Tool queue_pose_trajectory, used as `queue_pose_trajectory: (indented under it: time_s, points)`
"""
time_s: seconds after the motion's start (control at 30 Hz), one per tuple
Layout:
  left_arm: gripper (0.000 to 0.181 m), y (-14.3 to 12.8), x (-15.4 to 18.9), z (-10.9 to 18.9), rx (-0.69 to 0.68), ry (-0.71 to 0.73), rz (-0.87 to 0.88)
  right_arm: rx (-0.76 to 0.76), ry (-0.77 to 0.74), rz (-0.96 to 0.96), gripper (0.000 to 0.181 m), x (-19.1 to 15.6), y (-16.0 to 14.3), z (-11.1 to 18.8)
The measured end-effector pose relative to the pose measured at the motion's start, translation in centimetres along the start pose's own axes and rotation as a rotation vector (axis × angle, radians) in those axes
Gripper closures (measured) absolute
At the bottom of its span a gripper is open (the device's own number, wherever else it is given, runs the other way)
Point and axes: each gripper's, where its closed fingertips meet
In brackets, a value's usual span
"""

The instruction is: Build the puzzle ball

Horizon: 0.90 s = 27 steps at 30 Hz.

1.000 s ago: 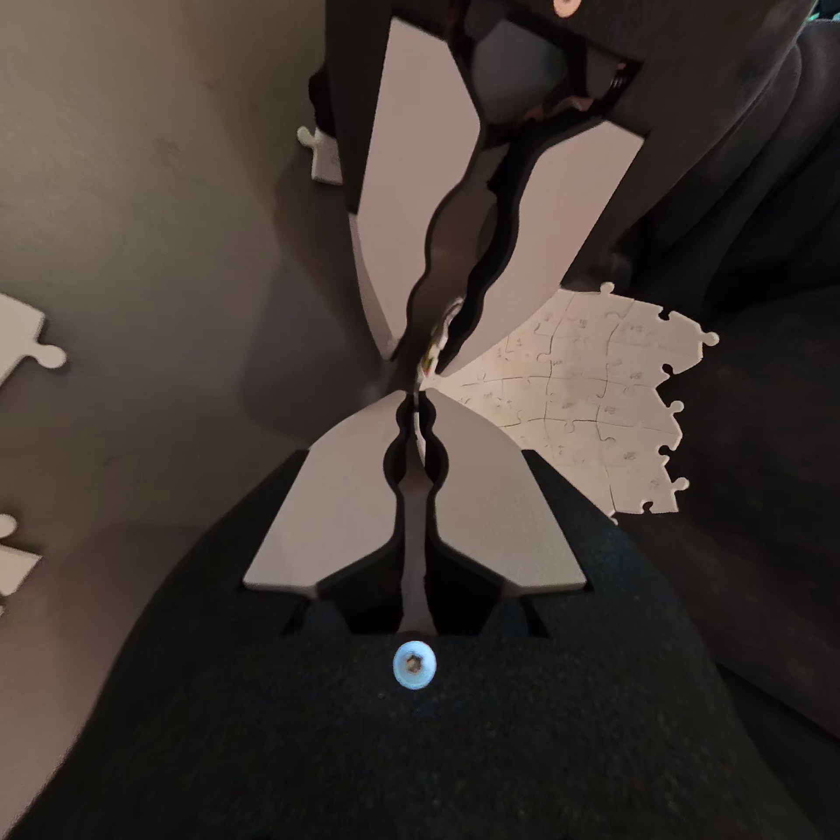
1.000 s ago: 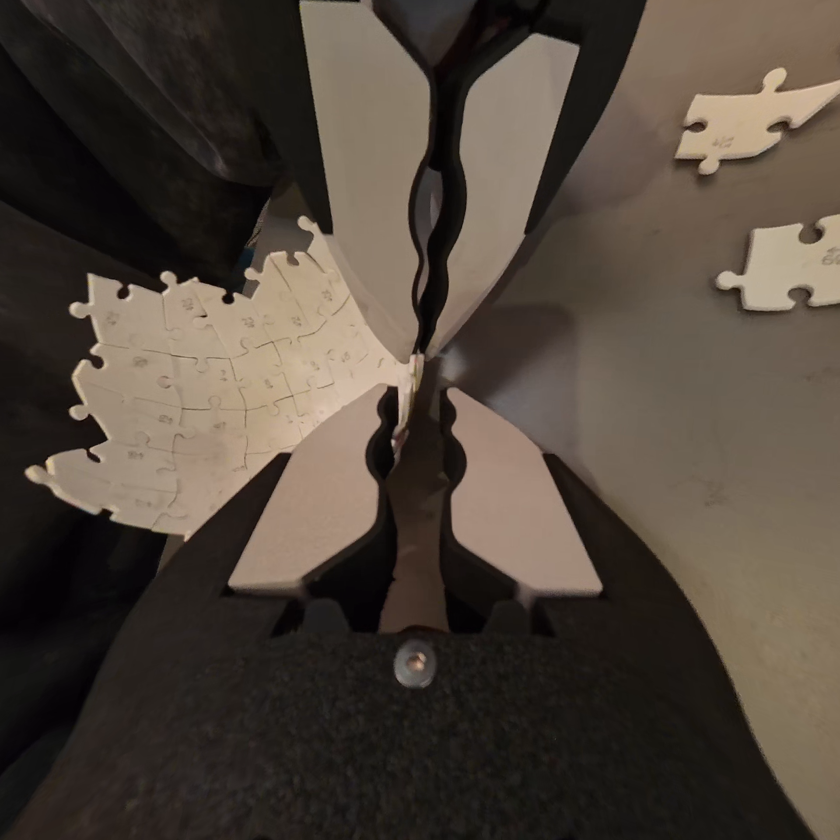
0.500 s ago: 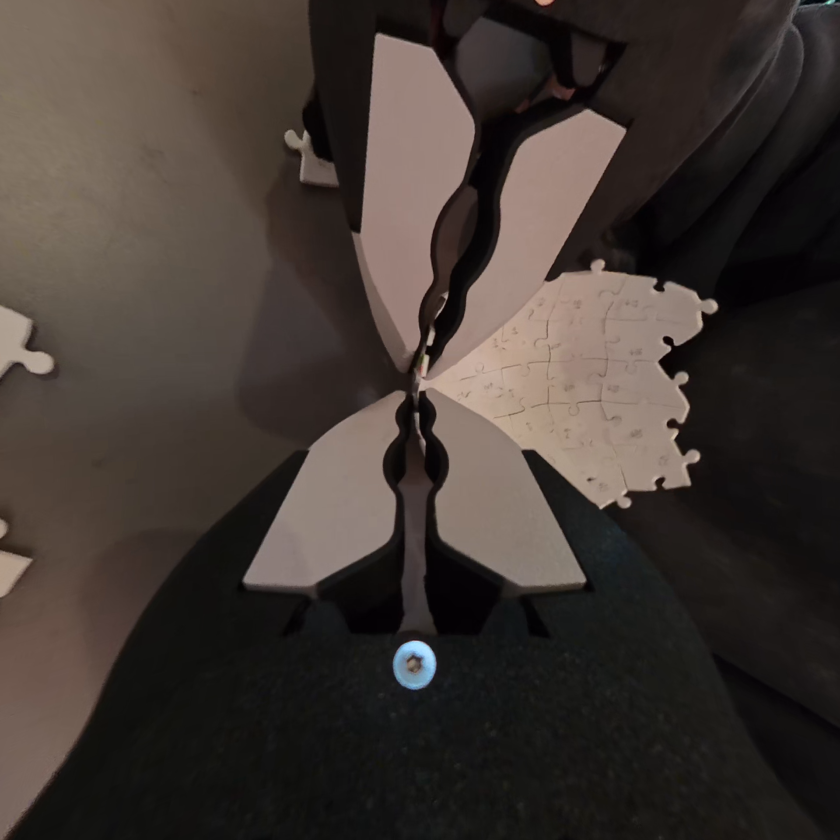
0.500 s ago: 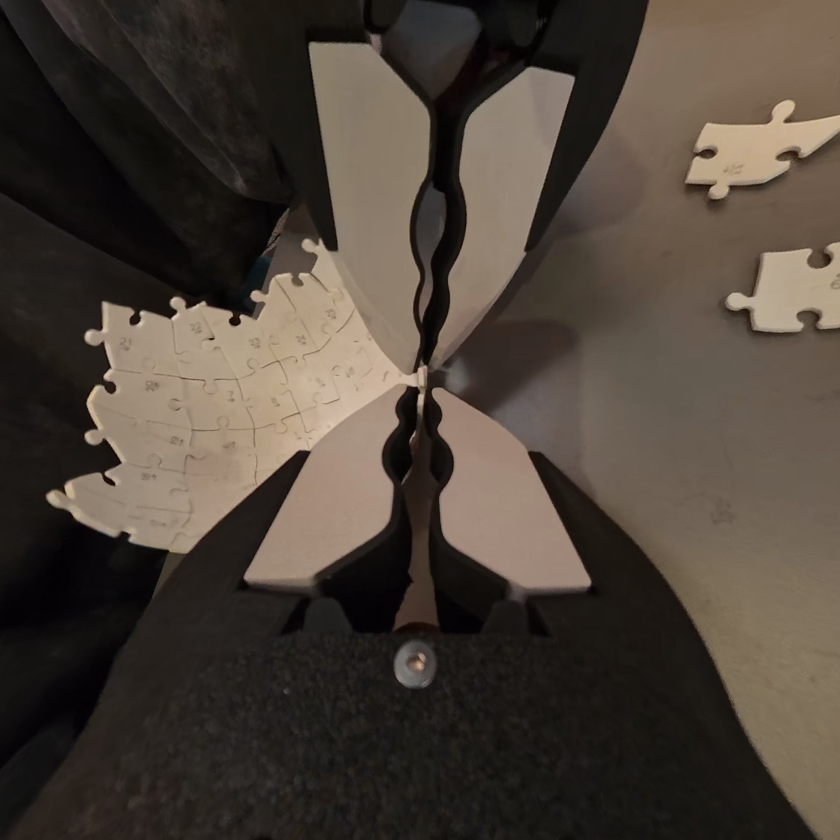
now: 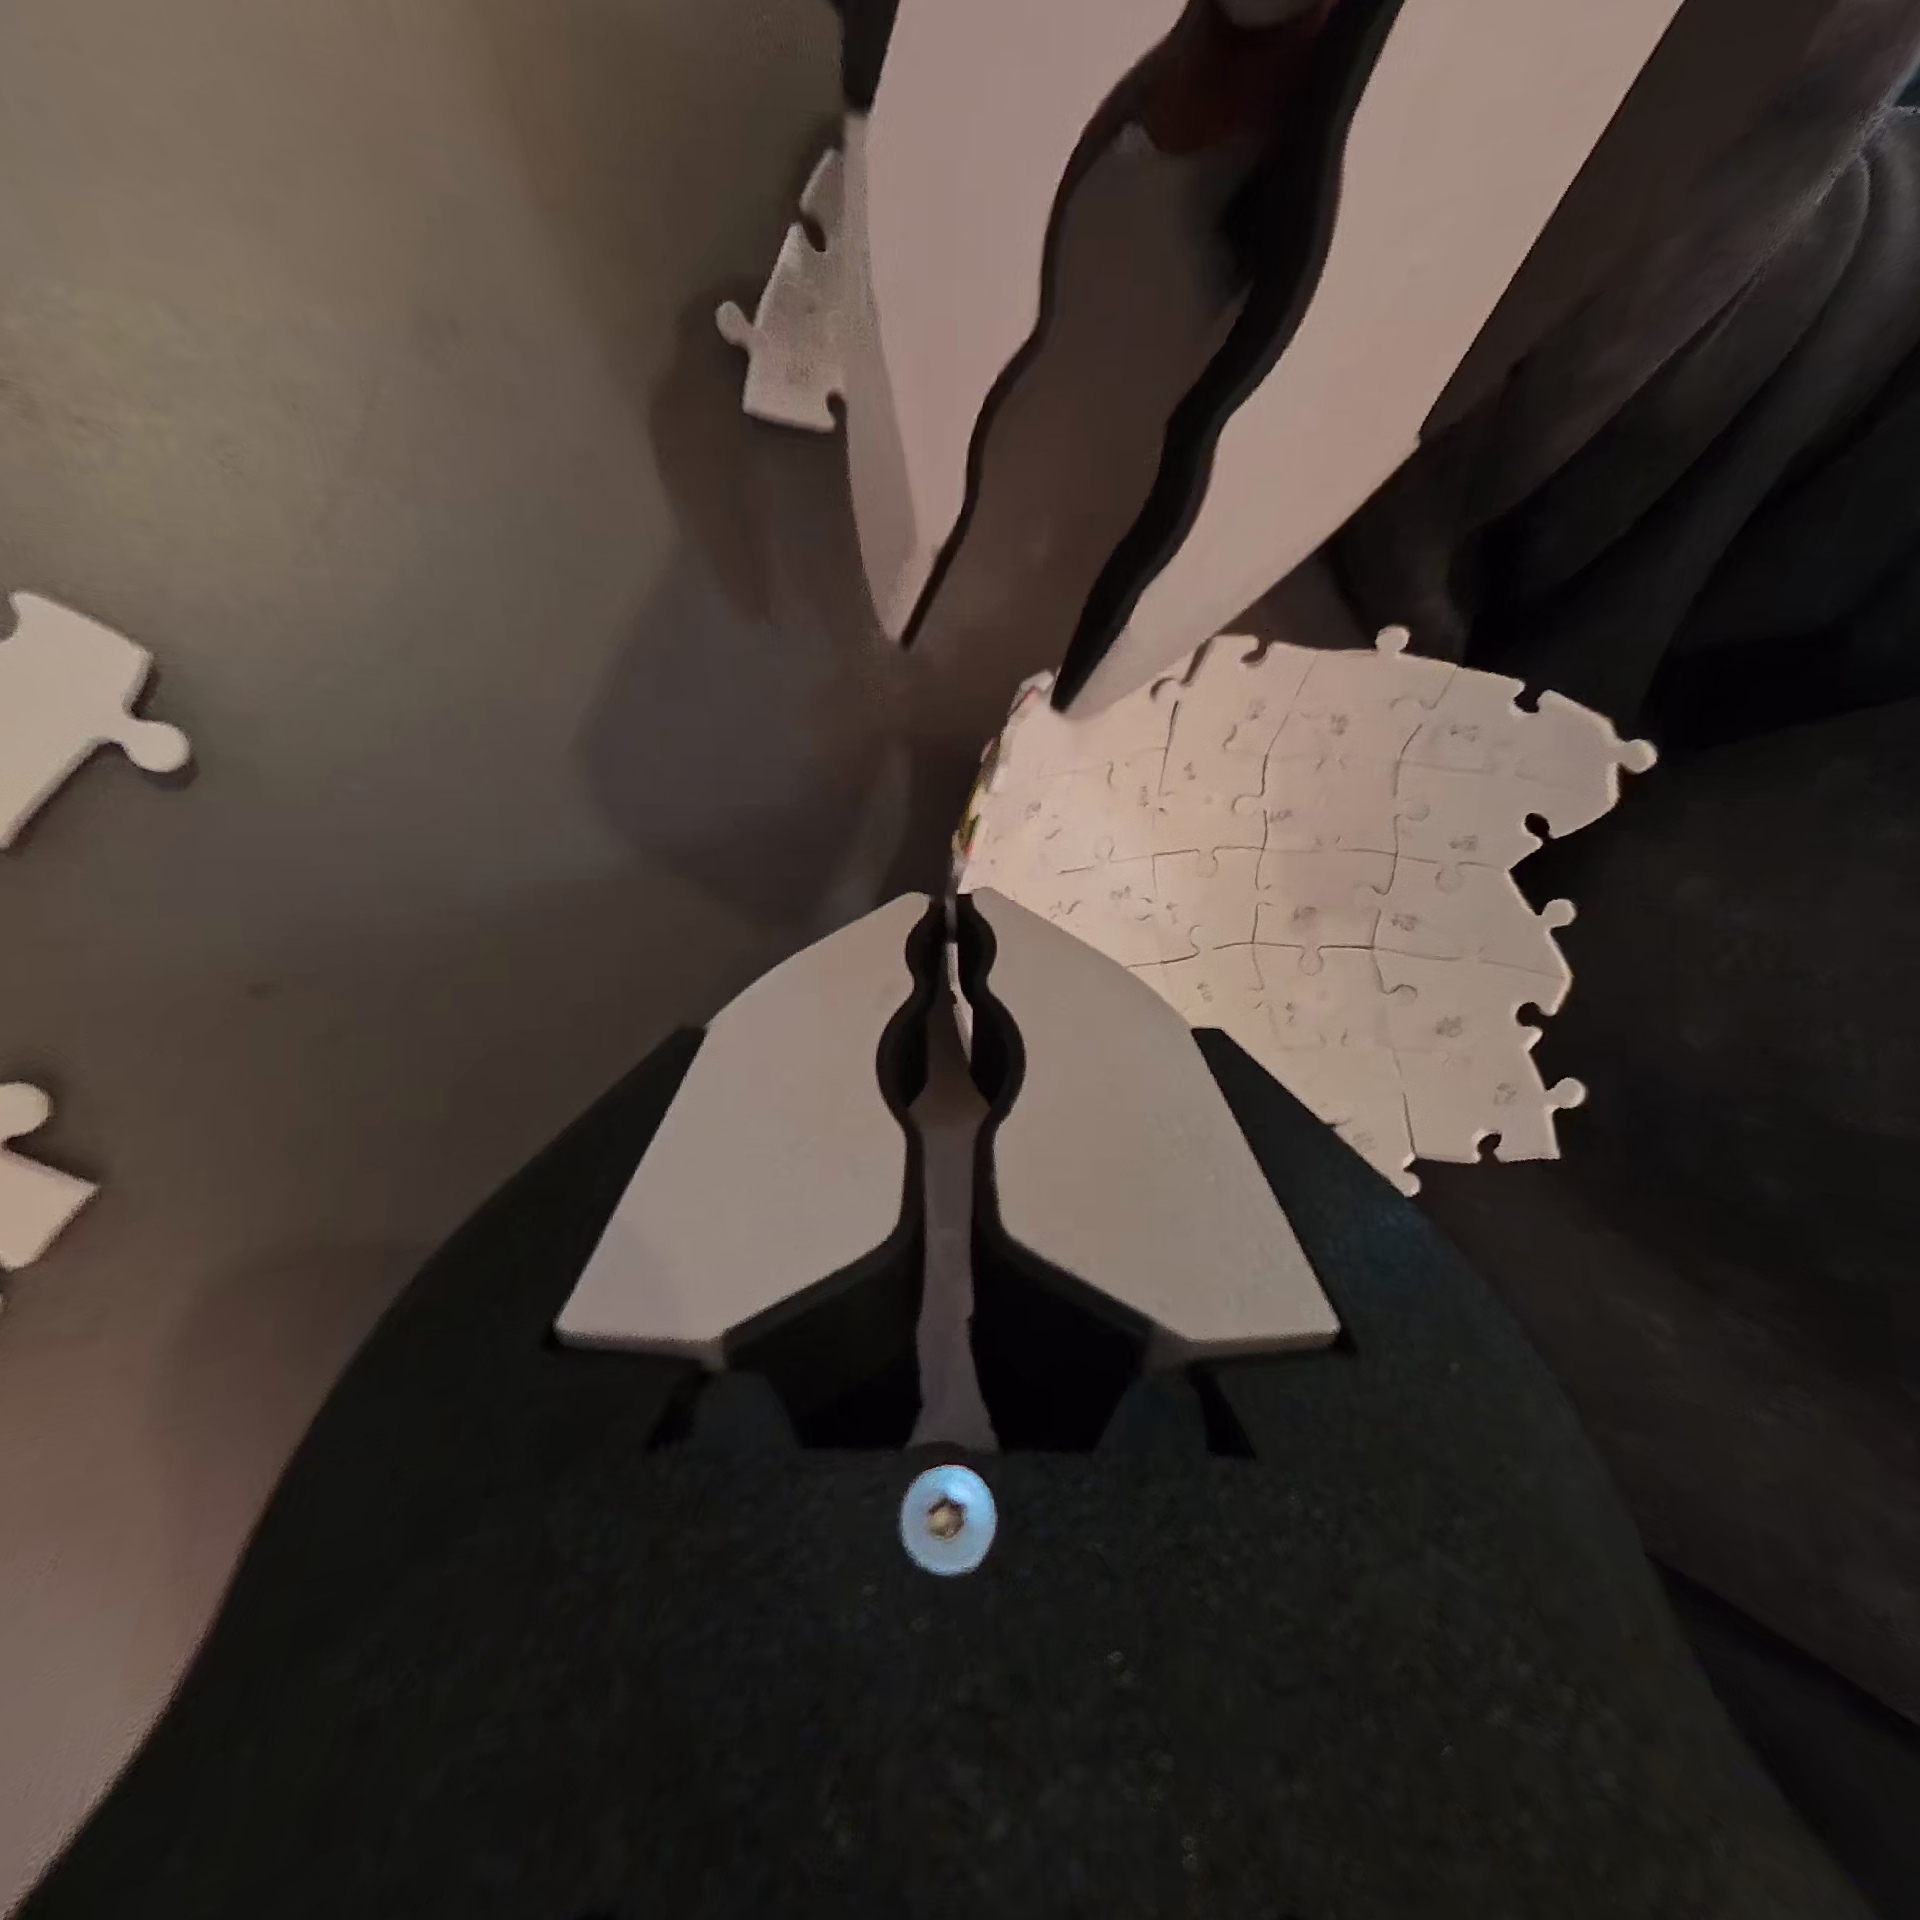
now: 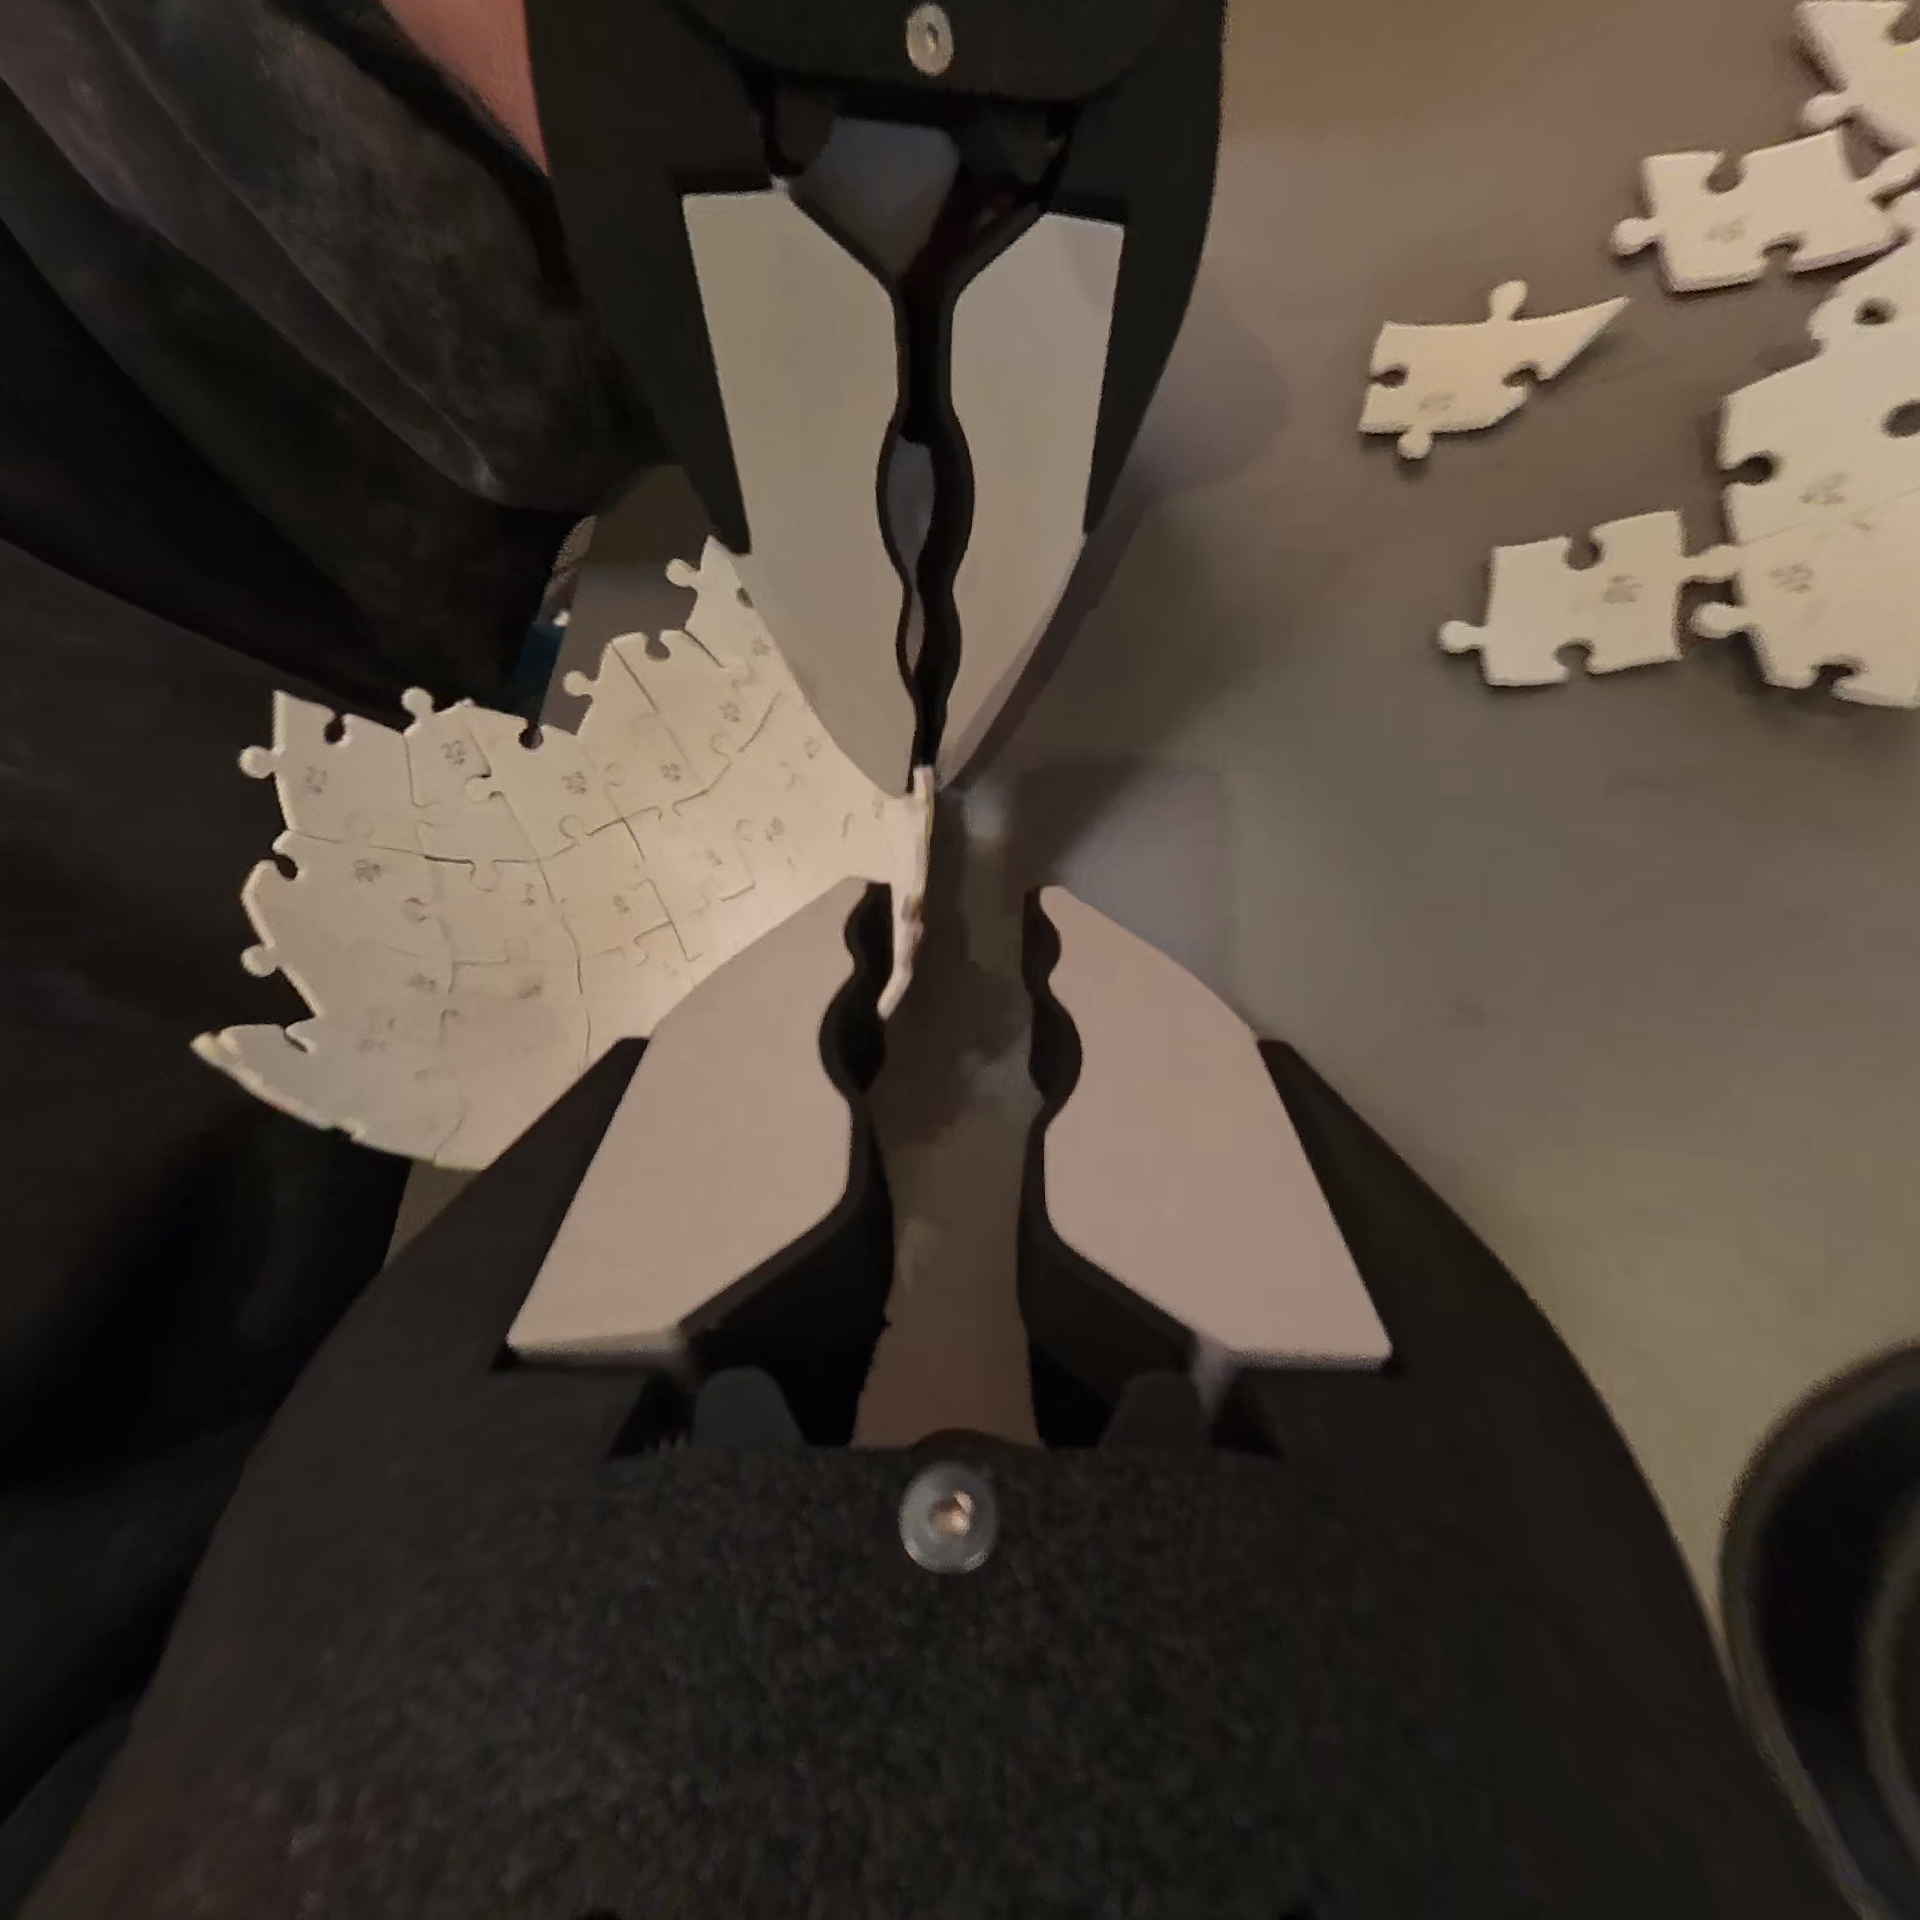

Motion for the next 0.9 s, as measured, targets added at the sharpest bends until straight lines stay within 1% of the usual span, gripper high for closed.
queue_pose_trajectory:
  time_s: [0.1, 0.2, 0.27, 0.3, 0.37, 0.4, 0.53, 0.63, 0.77, 0.9]
  points:
    - [0.18, 0.1, 0.1, 0.4, 0.022, 0.015, 0.008, -0.076, -0.039, -0.004, 0.155, -0.3, -0.5, 0.8]
    - [0.179, 0.1, 0.3, 0.7, 0.027, 0.036, 0.004, -0.165, -0.044, -0.006, 0.157, -0.8, -1.3, 0.3]
    - [0.179, 0.2, 0.4, 0.7, 0.029, 0.045, 0.001, -0.189, -0.05, -0.013, 0.159, -0.7, -1.4, -0.3]
    - [0.179, 0.2, 0.5, 0.7, 0.027, 0.05, 0.004, -0.194, -0.038, -0.023, 0.161, -0.8, -1.5, -0.5]
    - [0.179, 0.2, 0.4, 0.6, 0.026, 0.068, 0.003, -0.205, -0.012, -0.034, 0.175, -1.1, -1.7, -0.7]
    - [0.179, 0.3, 0.4, 0.6, 0.026, 0.072, 0.001, -0.208, -0.011, -0.027, 0.178, -1.1, -1.8, -0.7]
    - [0.179, 0.3, 0.4, 0.4, 0.027, 0.076, -0.006, -0.207, -0.015, -0.025, 0.178, -1.0, -1.9, -0.6]
    - [0.178, 0.4, 0.6, 0.4, 0.035, 0.048, 0.001, -0.205, -0.002, -0.019, 0.178, -1.0, -2.1, -0.7]
    - [0.164, 1.0, 1.2, 0.7, 0.078, -0.019, 0.005, -0.174, 0.02, -0.016, 0.179, -1.1, -1.9, -0.6]
    - [0.16, 1.1, 1.3, 0.4, 0.059, -0.018, -0.067, -0.142, 0.05, -0.022, 0.179, -0.9, -1.9, -0.8]
Point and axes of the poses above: each gripper's, where its closed fingertips meet, z back along the fingers, y out of its top, x = y × z across the jaws, and after that the axes turned 5 degrees about x, right-handed
